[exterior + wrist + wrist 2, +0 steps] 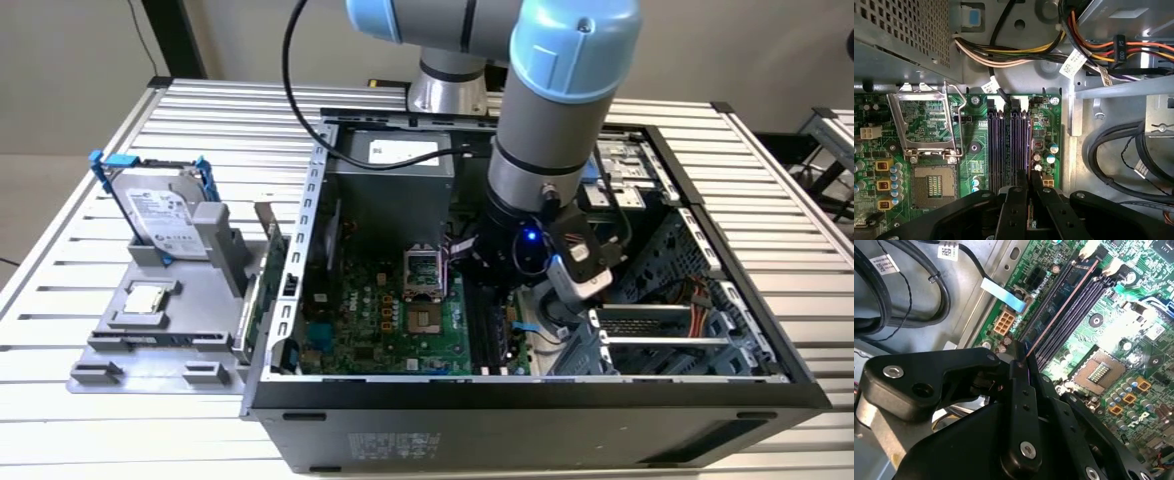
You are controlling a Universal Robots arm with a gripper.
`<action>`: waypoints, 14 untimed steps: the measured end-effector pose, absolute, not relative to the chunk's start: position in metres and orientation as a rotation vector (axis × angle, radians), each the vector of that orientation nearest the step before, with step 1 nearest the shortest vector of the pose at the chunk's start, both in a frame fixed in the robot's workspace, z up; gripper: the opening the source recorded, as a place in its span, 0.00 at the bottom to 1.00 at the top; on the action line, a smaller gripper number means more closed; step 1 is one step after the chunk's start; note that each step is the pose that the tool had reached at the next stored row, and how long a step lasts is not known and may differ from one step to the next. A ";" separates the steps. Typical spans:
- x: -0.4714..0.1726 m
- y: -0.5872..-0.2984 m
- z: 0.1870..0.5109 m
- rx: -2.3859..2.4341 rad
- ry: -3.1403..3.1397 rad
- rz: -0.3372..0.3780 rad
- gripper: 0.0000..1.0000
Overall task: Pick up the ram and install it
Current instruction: 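Insert the ram into the slot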
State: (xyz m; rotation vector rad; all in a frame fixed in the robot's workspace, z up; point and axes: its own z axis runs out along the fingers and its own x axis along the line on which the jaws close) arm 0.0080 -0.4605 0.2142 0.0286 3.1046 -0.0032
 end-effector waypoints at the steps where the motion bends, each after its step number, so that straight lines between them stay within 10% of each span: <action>1: 0.008 -0.461 0.214 0.023 3.104 -0.003 0.00; 14: 0.008 -0.461 0.207 0.020 3.104 -0.003 0.00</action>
